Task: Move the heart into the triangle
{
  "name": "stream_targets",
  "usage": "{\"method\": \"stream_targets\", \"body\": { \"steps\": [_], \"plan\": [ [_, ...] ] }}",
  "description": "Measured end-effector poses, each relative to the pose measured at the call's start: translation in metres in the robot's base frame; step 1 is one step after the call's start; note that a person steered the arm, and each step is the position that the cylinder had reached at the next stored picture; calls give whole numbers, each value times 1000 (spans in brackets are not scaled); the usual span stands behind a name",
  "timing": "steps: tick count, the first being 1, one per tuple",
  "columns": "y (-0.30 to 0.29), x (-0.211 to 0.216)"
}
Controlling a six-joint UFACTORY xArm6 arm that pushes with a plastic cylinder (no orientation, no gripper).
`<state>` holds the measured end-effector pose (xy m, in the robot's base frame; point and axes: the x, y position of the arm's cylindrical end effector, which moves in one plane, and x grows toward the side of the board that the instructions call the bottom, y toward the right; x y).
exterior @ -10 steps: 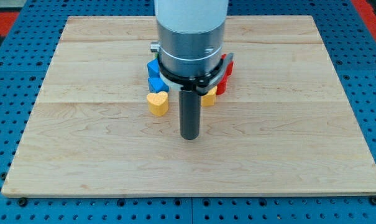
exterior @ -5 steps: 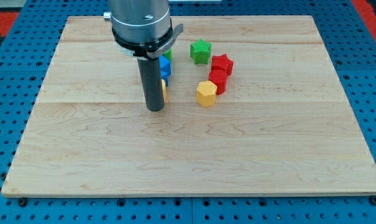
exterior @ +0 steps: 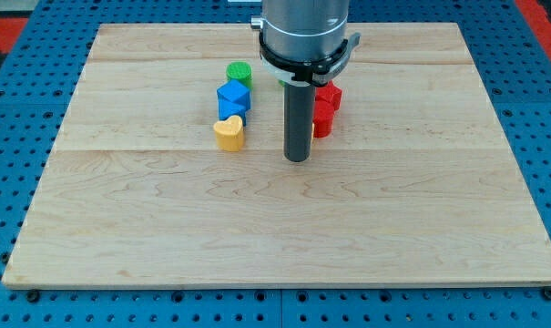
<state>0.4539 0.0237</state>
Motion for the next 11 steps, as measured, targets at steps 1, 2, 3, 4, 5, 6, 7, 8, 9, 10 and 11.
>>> {"method": "stream_targets", "body": {
  "steps": [1,2,3,4,5,6,7,8,9,10,11],
  "plan": [
    [15,24],
    [94,-28],
    [155,-83],
    [144,-117],
    [143,-131],
    [143,-131],
    [143,-132],
    [143,-132],
    [143,-137],
    [152,-140],
    [139,-144]
  ]
}}
